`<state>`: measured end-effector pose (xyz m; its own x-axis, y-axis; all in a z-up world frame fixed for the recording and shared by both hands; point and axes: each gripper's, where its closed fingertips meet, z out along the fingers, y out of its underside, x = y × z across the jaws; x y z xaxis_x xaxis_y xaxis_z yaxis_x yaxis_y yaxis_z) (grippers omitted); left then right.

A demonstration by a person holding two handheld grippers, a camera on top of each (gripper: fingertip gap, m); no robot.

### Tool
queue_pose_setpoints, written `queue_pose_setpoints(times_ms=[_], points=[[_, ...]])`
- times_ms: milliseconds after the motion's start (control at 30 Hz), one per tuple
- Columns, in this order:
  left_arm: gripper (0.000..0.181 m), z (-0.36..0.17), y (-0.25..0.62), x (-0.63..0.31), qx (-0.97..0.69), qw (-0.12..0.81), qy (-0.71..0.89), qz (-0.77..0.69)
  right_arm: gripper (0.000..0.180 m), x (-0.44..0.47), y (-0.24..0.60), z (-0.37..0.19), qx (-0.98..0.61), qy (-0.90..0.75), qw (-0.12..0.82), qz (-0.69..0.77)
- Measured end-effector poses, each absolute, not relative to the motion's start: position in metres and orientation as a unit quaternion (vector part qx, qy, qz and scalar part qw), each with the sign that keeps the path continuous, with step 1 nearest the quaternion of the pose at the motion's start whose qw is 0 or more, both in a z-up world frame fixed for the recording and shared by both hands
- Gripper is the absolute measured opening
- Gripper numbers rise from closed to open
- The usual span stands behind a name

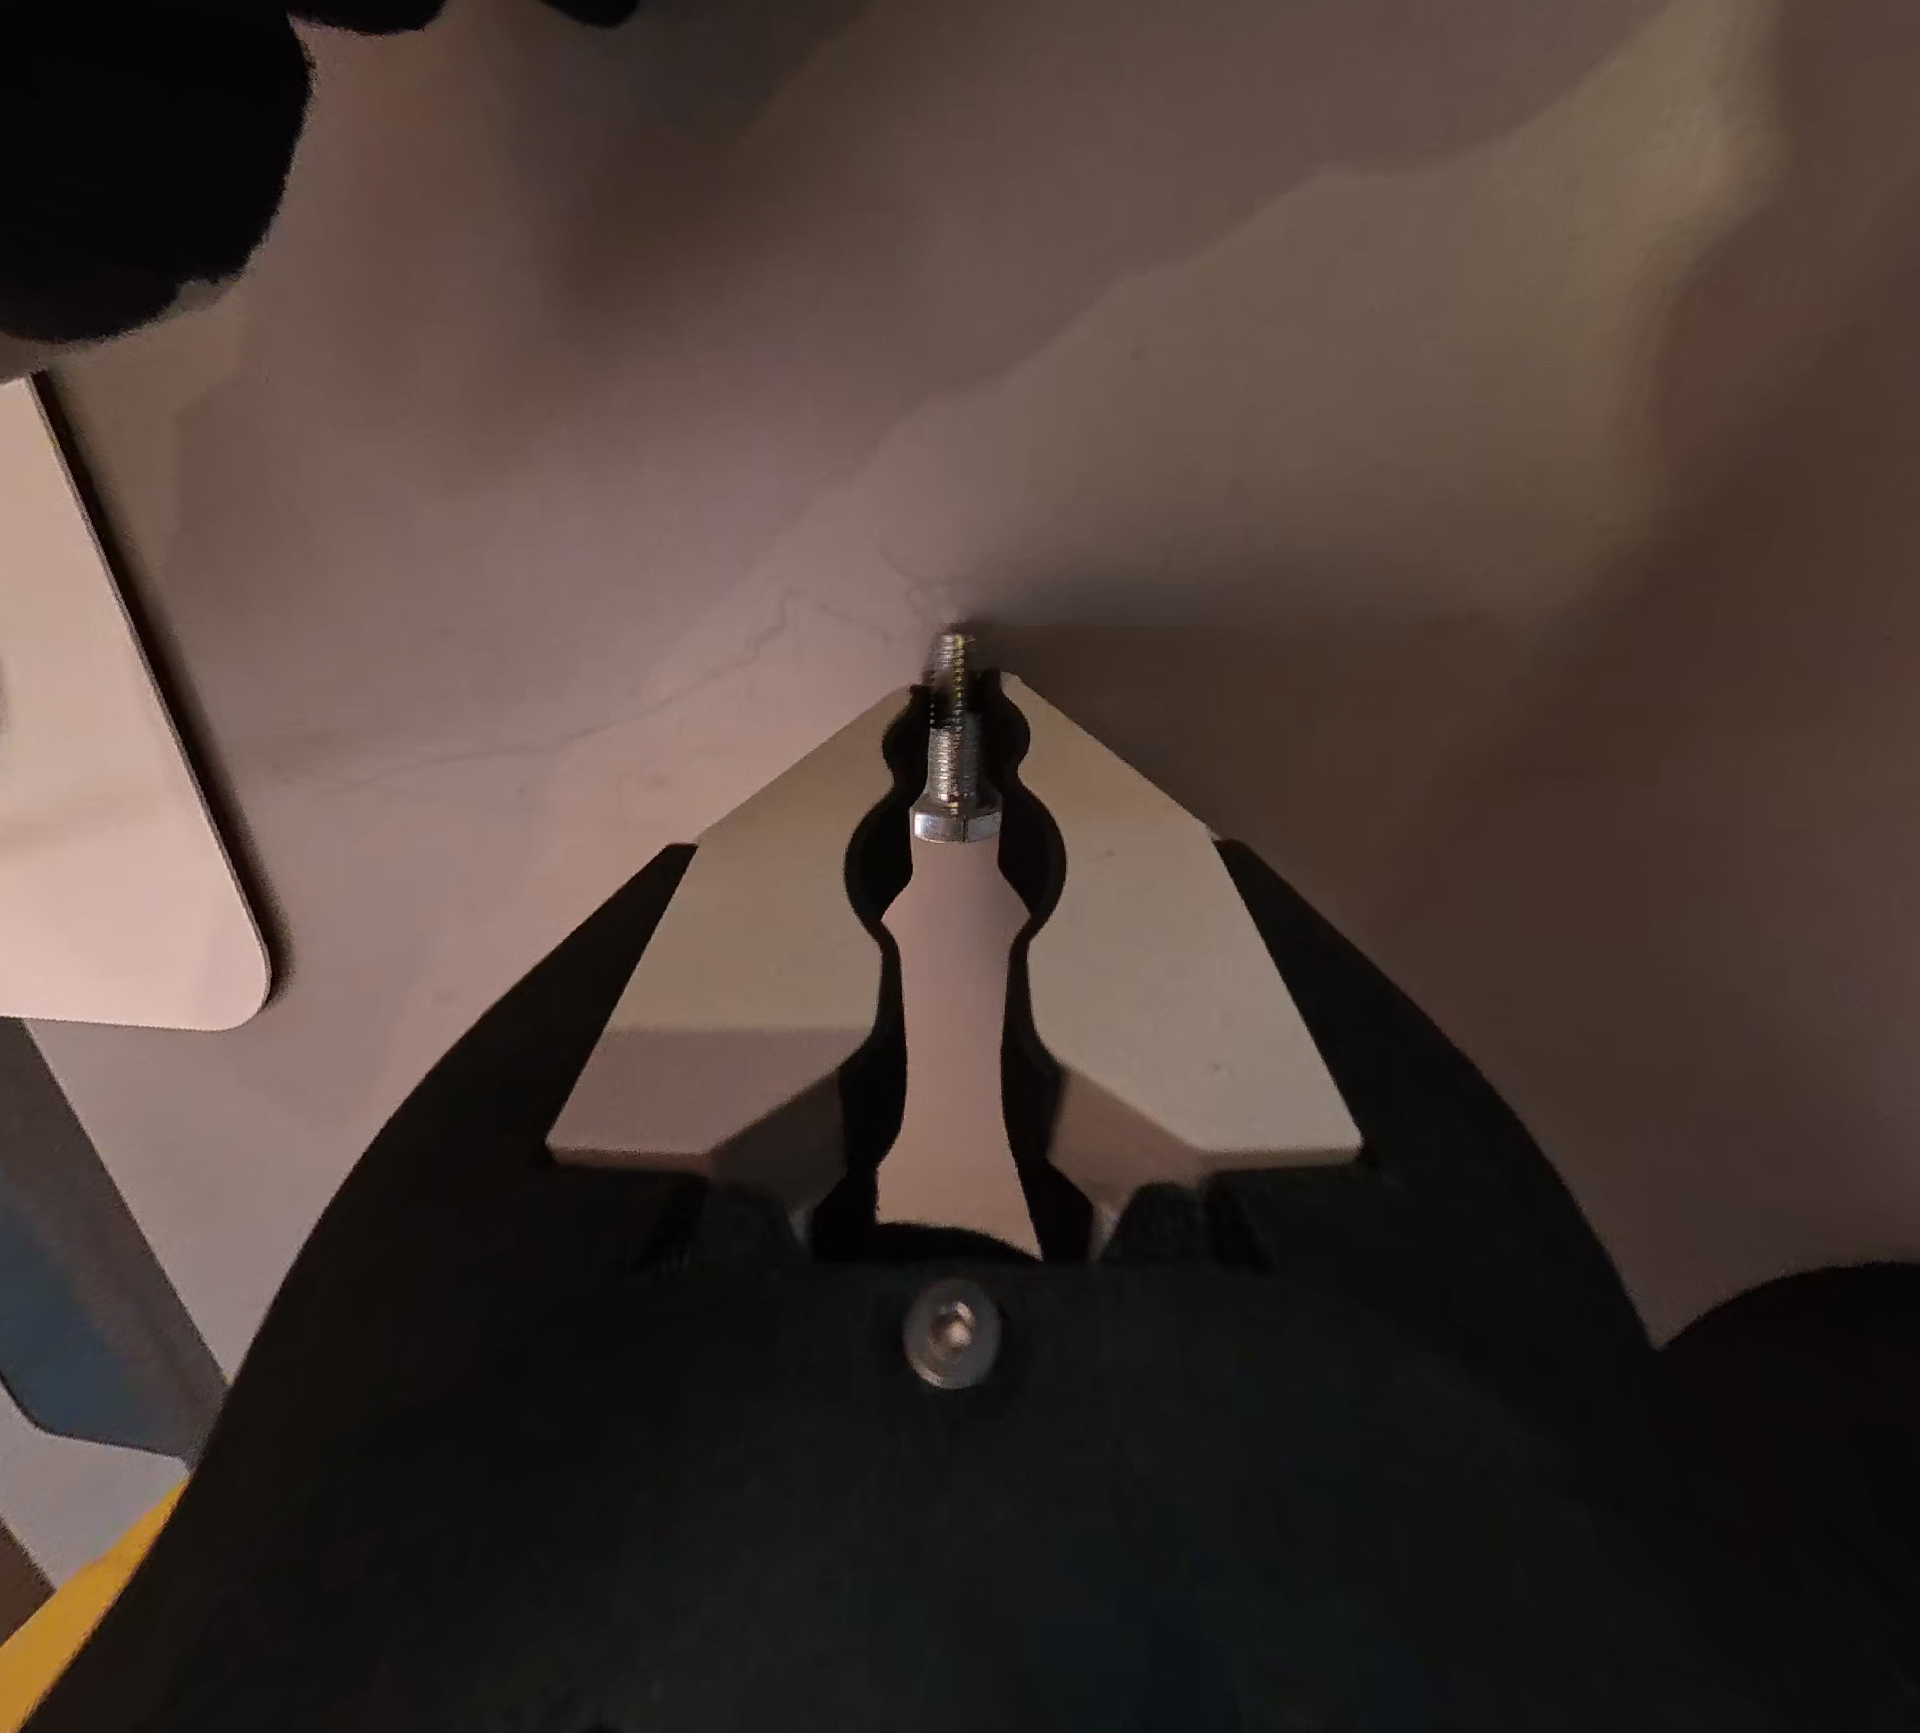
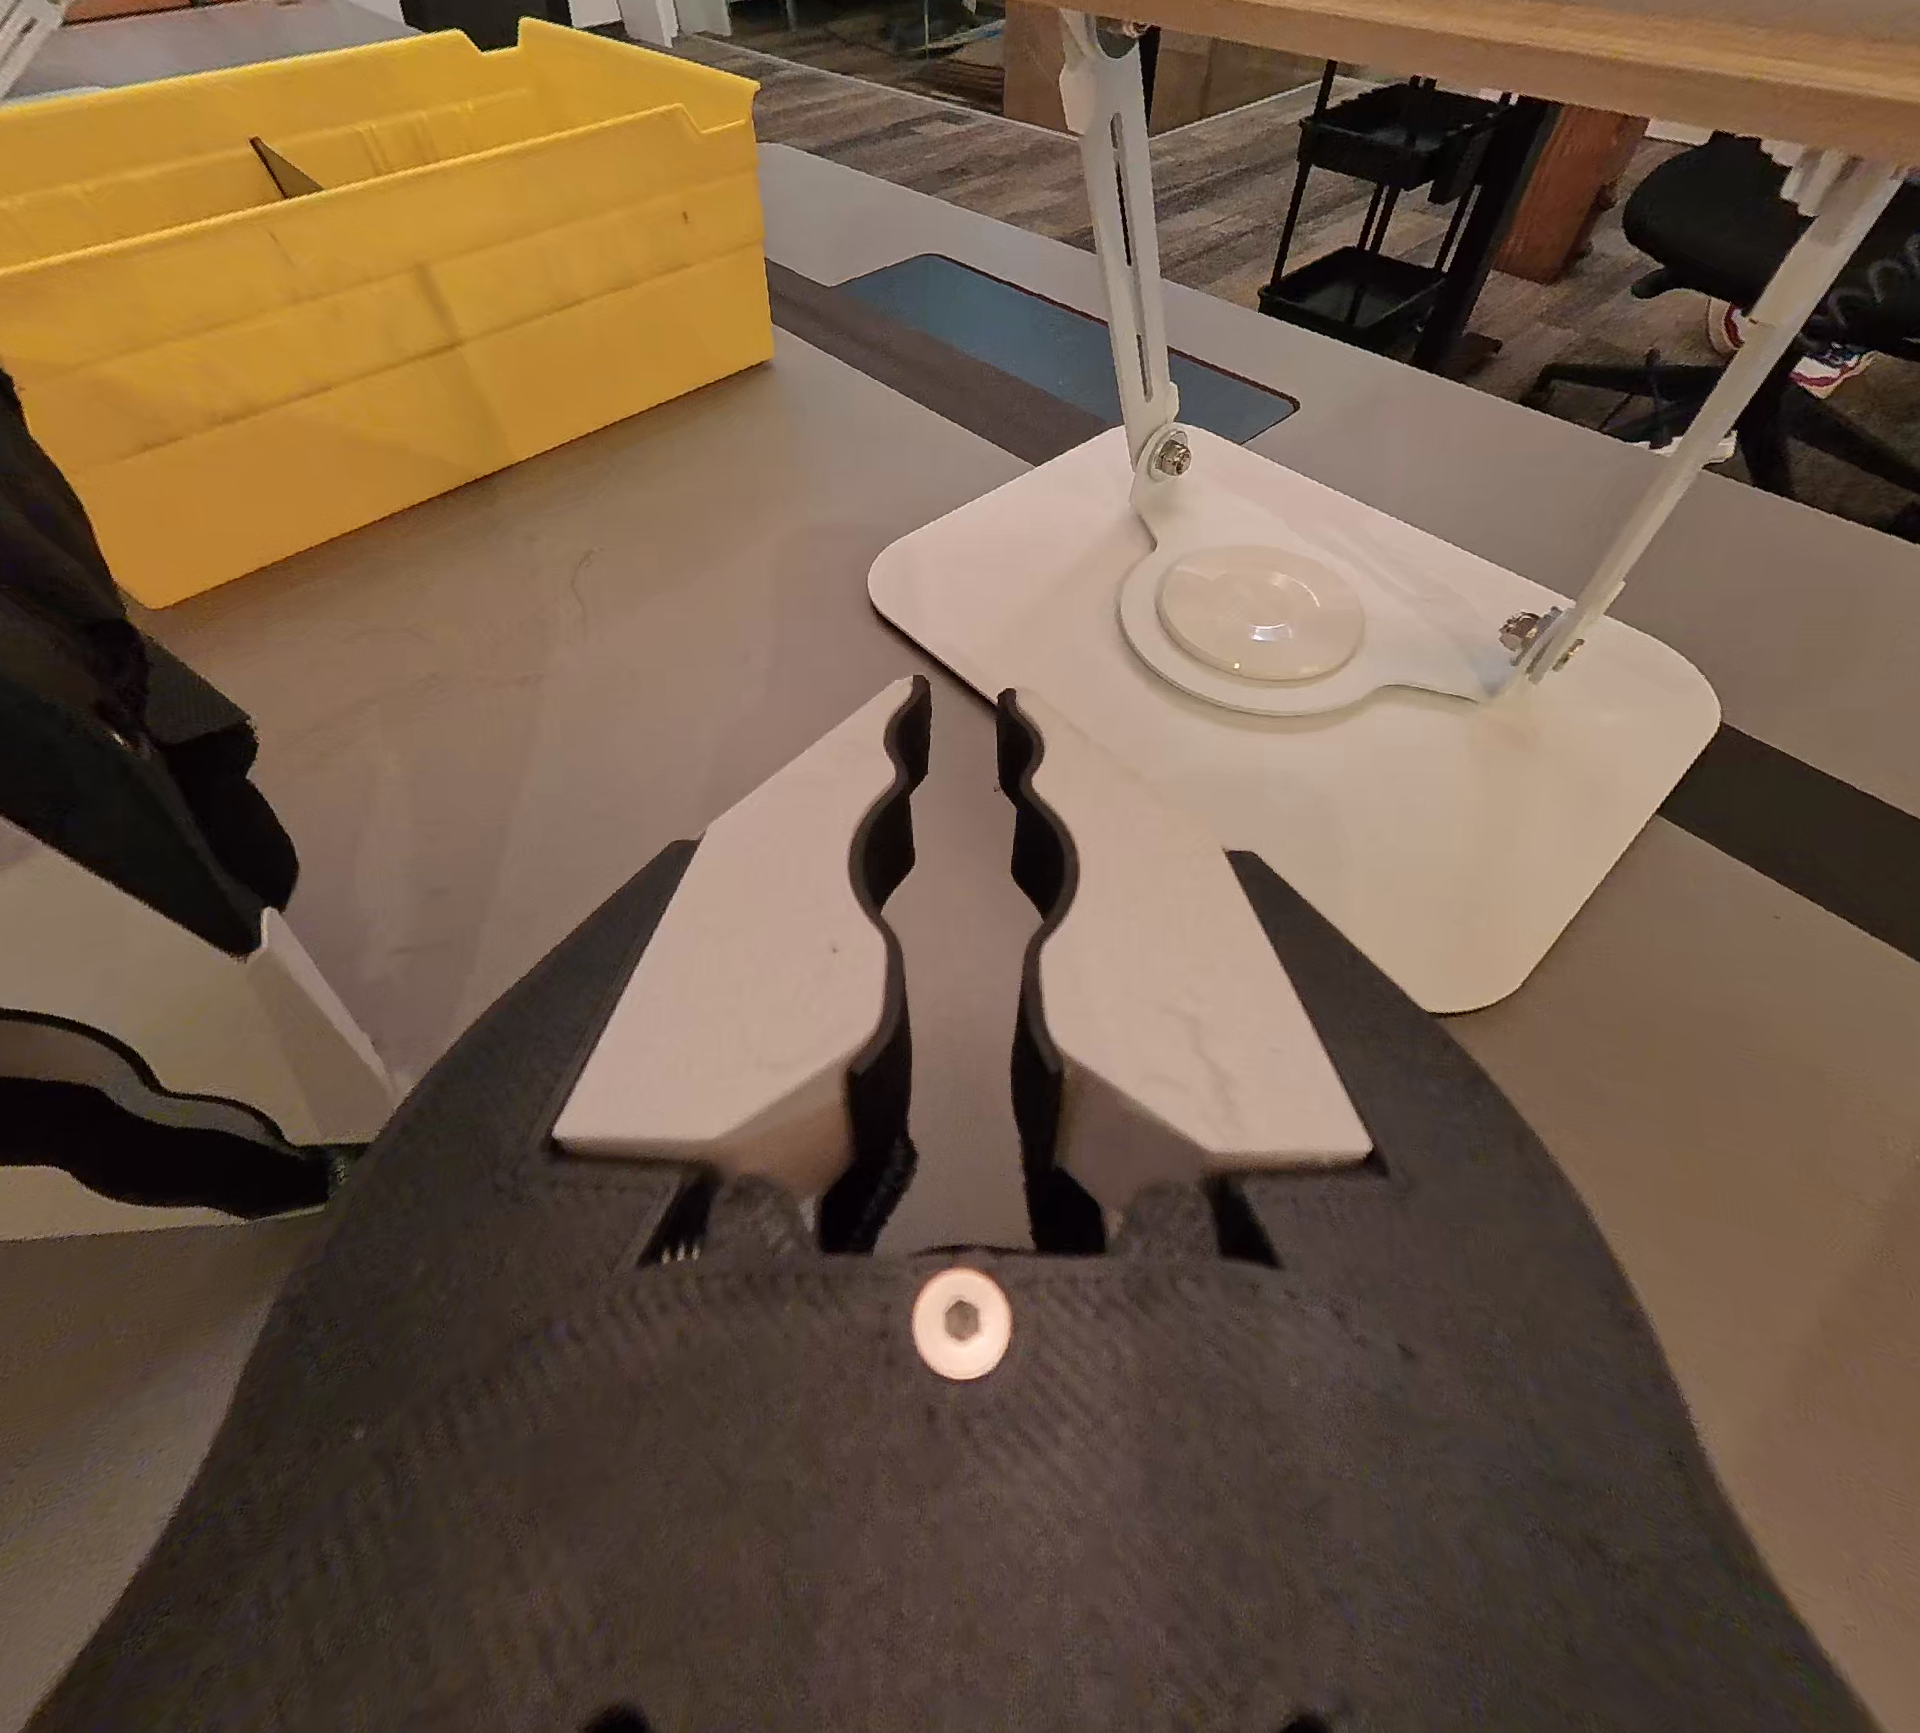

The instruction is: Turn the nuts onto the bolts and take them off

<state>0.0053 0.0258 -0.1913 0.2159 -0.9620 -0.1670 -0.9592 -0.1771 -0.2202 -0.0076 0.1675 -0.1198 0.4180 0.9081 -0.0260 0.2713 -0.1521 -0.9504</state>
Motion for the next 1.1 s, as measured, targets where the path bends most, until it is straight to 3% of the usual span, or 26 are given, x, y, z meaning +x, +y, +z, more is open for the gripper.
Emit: queue_pose_setpoints(times_ms=[200, 433, 600, 767, 933, 1100], points=[[0.01, -0.191, 0.026, 0.008, -0.774, 0.152, 0.615, -0.019, 0.011, -0.008, 0.167, -0.12, -0.685, -0.434, 0.487, 0.325], [0.035, -0.178, 0.03, 0.012, -0.79, 0.199, 0.579, -0.027, 0.011, -0.009, 0.165, -0.121, -0.683, -0.439, 0.487, 0.322], [0.033, -0.116, 0.033, -0.013, -0.806, 0.302, 0.509, -0.012, 0.011, -0.01, 0.166, -0.121, -0.683, -0.436, 0.486, 0.327], [0.034, -0.055, 0.031, -0.099, -0.833, 0.374, 0.405, 0.038, 0.011, -0.011, 0.166, -0.121, -0.683, -0.436, 0.484, 0.33], [0.028, -0.038, 0.029, -0.215, -0.876, 0.359, 0.304, 0.104, 0.011, -0.011, 0.166, -0.121, -0.683, -0.437, 0.483, 0.331], [0.027, -0.103, 0.02, -0.299, -0.939, 0.25, 0.222, 0.082, 0.011, -0.011, 0.166, -0.121, -0.682, -0.437, 0.482, 0.333]])
